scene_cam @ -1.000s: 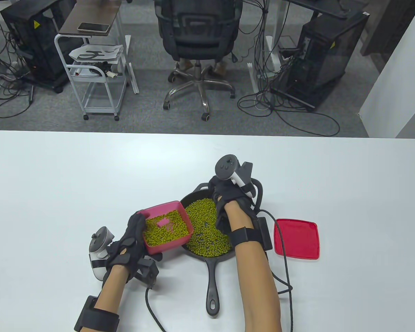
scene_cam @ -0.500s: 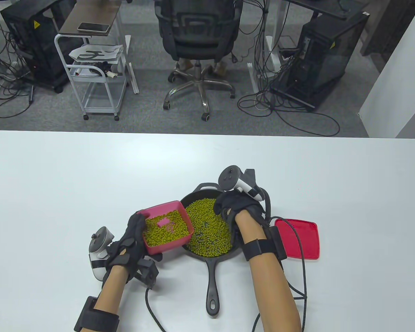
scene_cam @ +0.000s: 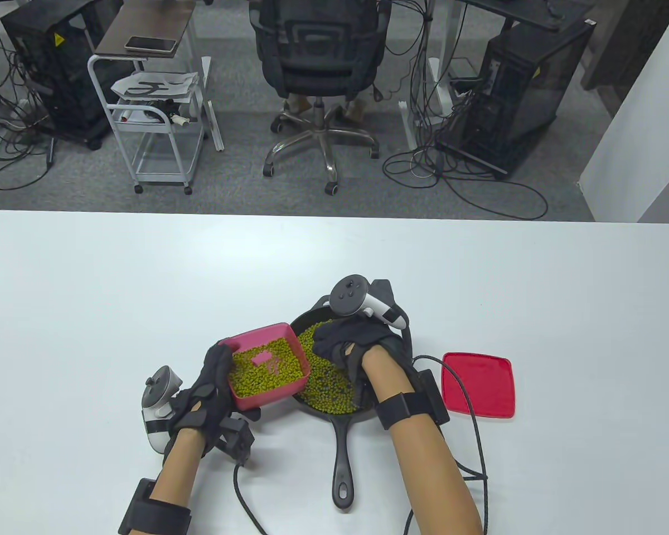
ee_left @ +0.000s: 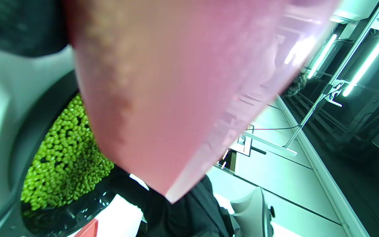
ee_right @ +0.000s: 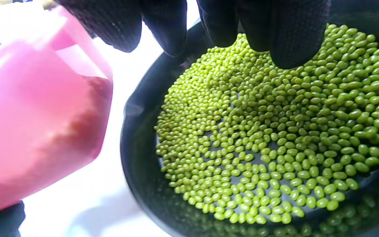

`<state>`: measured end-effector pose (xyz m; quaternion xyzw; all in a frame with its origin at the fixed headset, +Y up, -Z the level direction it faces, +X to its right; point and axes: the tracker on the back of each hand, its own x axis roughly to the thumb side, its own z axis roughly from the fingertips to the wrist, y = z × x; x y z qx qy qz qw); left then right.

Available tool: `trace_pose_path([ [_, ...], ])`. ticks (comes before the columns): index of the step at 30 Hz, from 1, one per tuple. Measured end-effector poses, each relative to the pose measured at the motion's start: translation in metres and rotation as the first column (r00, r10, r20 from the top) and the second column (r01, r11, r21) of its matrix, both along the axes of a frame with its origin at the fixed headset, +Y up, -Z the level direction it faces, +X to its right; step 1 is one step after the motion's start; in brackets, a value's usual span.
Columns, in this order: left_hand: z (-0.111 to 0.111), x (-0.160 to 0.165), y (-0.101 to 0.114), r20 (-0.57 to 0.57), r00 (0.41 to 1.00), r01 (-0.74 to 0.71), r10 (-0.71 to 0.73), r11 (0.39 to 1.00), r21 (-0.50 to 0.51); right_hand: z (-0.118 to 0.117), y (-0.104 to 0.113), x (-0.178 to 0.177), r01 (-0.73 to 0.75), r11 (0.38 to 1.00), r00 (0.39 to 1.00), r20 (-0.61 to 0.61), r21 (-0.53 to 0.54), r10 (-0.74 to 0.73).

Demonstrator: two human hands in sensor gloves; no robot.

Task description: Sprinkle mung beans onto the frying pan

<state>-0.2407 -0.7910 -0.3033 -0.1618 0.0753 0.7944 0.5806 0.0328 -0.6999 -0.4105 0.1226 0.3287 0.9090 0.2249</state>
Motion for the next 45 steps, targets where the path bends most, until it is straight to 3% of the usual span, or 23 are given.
trace_pose_path([
  [6, -0.001, 0.001, -0.001, 0.004, 1.000, 0.021, -0.021, 1.000, 0.000, 0.014, 0.039, -0.006, 0.154, 0.977, 0.988, -0.032, 0.145, -0.151],
  [11, -0.001, 0.002, -0.001, 0.008, 0.999, 0.037, -0.037, 0.999, 0.005, 0.039, 0.067, -0.038, 0.300, 0.920, 0.953, -0.133, 0.254, -0.274],
  [14, -0.001, 0.003, -0.001, 0.013, 0.999, 0.035, -0.035, 0.999, 0.008, 0.048, 0.061, -0.065, 0.248, 0.949, 0.956, -0.207, 0.193, -0.207],
  [16, 0.000, 0.004, -0.001, 0.017, 0.999, 0.036, -0.036, 0.999, 0.014, 0.051, 0.051, -0.082, 0.079, 0.987, 0.973, -0.227, 0.138, -0.046],
  [19, 0.002, 0.007, -0.001, 0.024, 0.997, 0.066, -0.067, 0.997, 0.028, 0.053, 0.034, -0.102, -0.069, 0.997, 0.959, -0.272, 0.047, 0.079],
  [21, 0.003, 0.010, 0.001, -0.015, 1.000, -0.011, 0.011, 1.000, 0.012, 0.053, 0.030, -0.108, -0.117, 0.993, 0.958, -0.264, -0.003, 0.112],
  [30, 0.005, 0.008, -0.002, -0.043, 0.999, 0.007, -0.006, 1.000, 0.019, 0.052, 0.025, -0.136, -0.158, 0.979, 0.944, -0.272, 0.132, 0.189],
  [36, 0.005, 0.007, -0.003, -0.048, 0.999, -0.019, 0.019, 1.000, 0.006, 0.052, 0.026, -0.142, -0.089, 0.968, 0.959, -0.243, 0.237, 0.147],
  [45, 0.001, 0.011, -0.008, -0.011, 0.998, -0.066, 0.066, 0.998, -0.010, 0.036, 0.026, -0.117, 0.053, 0.983, 0.983, -0.184, 0.177, -0.020],
])
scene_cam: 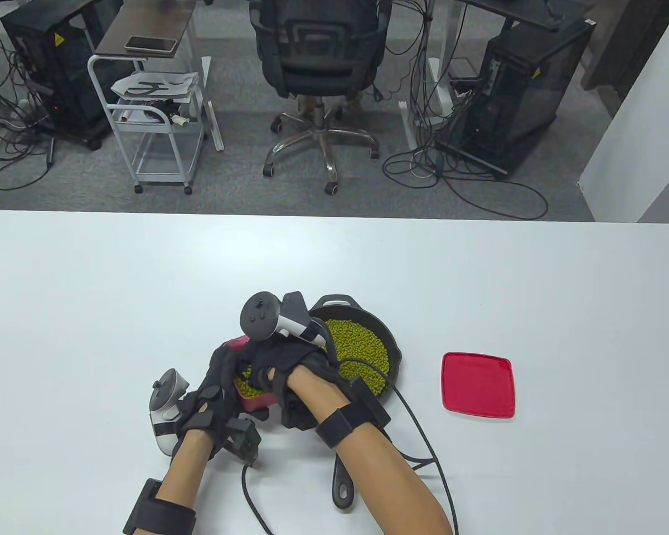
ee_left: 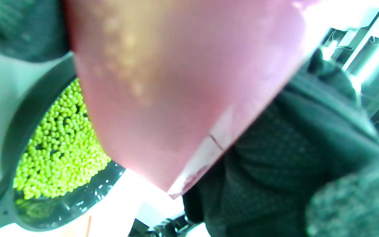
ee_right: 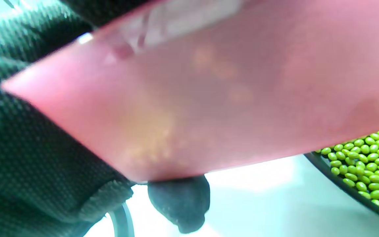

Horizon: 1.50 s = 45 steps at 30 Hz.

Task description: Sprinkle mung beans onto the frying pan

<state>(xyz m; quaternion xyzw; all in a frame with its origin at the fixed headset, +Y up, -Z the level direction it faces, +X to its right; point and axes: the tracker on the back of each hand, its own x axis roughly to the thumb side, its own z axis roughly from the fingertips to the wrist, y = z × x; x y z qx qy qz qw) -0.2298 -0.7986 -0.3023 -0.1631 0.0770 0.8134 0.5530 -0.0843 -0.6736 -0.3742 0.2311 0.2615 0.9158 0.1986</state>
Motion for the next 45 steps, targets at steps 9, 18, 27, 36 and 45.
trace_pose_path([
  [9, -0.001, -0.012, 0.001, -0.035, 0.999, -0.002, 0.002, 1.000, -0.006, -0.024, 0.042, 0.053, 0.212, 0.976, 0.964, 0.156, 0.043, -0.216],
  [18, -0.002, -0.020, -0.001, -0.054, 0.998, -0.020, 0.019, 0.999, -0.029, -0.044, 0.031, 0.104, 0.144, 0.986, 0.933, 0.321, 0.089, -0.165],
  [27, -0.002, -0.023, 0.000, -0.060, 0.998, -0.022, 0.020, 0.999, -0.030, -0.051, -0.016, 0.125, -0.007, 1.000, 0.930, 0.367, -0.021, 0.014],
  [36, -0.002, -0.022, 0.000, -0.057, 0.998, -0.011, 0.009, 0.999, -0.033, -0.042, -0.023, 0.126, -0.011, 0.996, 0.960, 0.278, -0.093, 0.036],
  [45, -0.003, -0.022, 0.000, -0.050, 0.999, -0.006, 0.005, 0.999, -0.031, -0.031, -0.029, 0.131, -0.168, 0.969, 0.959, 0.199, -0.183, 0.204],
])
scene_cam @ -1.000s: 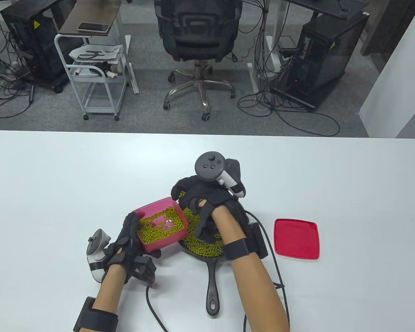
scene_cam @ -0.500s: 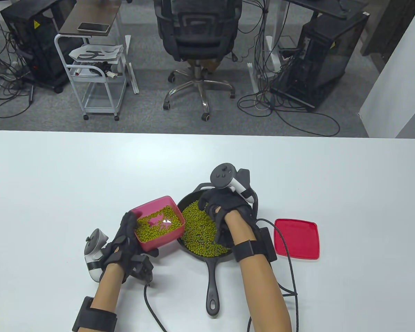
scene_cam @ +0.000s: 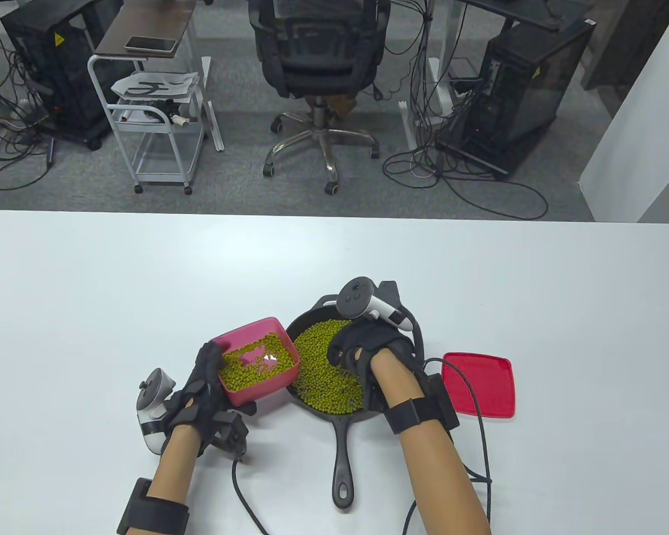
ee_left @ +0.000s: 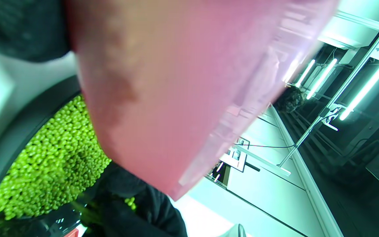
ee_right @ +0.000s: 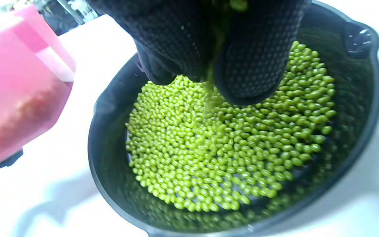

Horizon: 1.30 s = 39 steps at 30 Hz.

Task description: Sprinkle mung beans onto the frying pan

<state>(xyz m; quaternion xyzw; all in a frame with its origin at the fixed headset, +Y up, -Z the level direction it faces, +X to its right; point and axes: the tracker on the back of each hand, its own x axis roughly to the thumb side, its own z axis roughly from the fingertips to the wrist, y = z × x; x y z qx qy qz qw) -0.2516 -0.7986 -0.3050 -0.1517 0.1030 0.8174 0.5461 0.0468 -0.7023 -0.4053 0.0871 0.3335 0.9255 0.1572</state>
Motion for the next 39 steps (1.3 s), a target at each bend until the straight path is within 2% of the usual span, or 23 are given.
trace_pose_path([
  [10, 0.000, 0.000, 0.000, 0.002, 1.000, 0.003, -0.003, 1.000, 0.002, 0.006, -0.002, 0.004, -0.099, 0.995, 0.995, -0.025, 0.005, 0.099],
  [16, 0.000, 0.001, 0.000, 0.006, 1.000, 0.004, -0.004, 1.000, 0.002, 0.006, -0.006, 0.003, 0.010, 0.998, 0.999, -0.039, -0.064, -0.013],
  [26, 0.000, 0.001, 0.001, 0.012, 1.000, 0.002, -0.002, 1.000, 0.005, 0.007, -0.008, 0.004, 0.112, 0.988, 0.992, -0.037, -0.110, -0.117],
  [32, 0.000, 0.001, 0.002, 0.019, 1.000, 0.022, -0.022, 1.000, 0.016, 0.008, 0.004, 0.014, 0.151, 0.985, 0.988, -0.021, -0.085, -0.153],
  [39, 0.002, 0.005, 0.006, 0.042, 0.999, 0.030, -0.031, 0.999, 0.030, 0.008, 0.026, 0.047, 0.207, 0.978, 0.978, 0.018, -0.006, -0.207],
])
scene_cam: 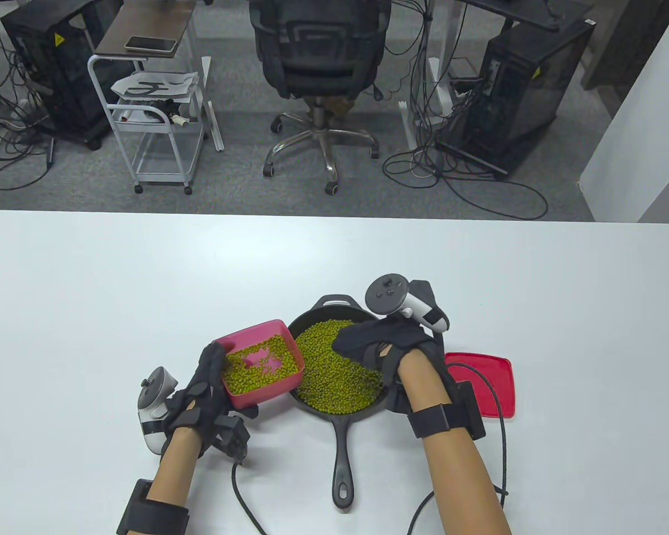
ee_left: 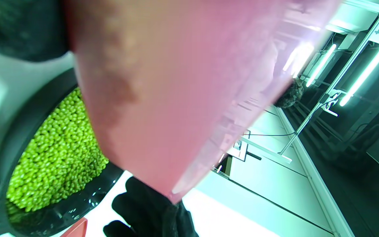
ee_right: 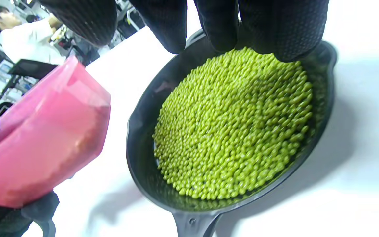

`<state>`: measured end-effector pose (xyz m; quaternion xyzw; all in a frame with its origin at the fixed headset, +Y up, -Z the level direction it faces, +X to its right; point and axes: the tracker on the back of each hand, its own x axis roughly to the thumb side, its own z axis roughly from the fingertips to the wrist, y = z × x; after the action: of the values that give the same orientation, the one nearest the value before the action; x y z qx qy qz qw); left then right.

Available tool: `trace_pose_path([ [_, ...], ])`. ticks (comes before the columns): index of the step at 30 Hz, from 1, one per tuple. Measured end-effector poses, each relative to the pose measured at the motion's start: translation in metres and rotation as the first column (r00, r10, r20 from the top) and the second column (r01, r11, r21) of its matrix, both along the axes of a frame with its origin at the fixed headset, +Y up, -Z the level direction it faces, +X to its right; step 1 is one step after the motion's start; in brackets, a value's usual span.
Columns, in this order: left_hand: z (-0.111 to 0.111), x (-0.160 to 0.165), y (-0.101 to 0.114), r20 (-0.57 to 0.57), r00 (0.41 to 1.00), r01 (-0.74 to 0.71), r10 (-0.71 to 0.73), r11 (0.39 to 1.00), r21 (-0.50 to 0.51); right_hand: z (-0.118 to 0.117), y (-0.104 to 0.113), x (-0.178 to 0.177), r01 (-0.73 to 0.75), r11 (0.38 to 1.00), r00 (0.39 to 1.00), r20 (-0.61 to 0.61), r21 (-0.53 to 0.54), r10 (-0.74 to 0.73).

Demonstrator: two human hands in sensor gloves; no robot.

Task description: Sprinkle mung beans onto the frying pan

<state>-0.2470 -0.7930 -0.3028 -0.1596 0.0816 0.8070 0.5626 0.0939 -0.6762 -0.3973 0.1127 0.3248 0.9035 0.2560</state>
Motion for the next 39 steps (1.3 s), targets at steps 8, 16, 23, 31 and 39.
trace_pose_path([
  [8, 0.000, 0.002, 0.001, 0.016, 1.000, 0.008, -0.008, 1.000, 0.010, 0.003, 0.008, 0.075, -0.129, 0.988, 0.987, 0.102, 0.087, 0.120],
  [16, 0.000, 0.004, 0.001, 0.027, 0.999, 0.022, -0.022, 1.000, 0.007, 0.012, -0.028, 0.134, -0.317, 0.948, 0.941, 0.134, 0.026, 0.311],
  [23, 0.001, 0.008, 0.000, 0.043, 0.998, 0.039, -0.039, 0.999, 0.007, 0.019, -0.066, 0.153, -0.416, 0.909, 0.906, 0.067, -0.033, 0.418],
  [31, 0.002, 0.013, -0.001, 0.056, 0.997, 0.051, -0.051, 0.999, 0.006, 0.024, -0.091, 0.153, -0.445, 0.895, 0.896, -0.008, -0.043, 0.445],
  [39, 0.003, 0.018, -0.001, 0.069, 0.996, 0.061, -0.061, 0.998, 0.008, 0.027, -0.091, 0.151, -0.480, 0.877, 0.877, -0.025, 0.022, 0.480],
])
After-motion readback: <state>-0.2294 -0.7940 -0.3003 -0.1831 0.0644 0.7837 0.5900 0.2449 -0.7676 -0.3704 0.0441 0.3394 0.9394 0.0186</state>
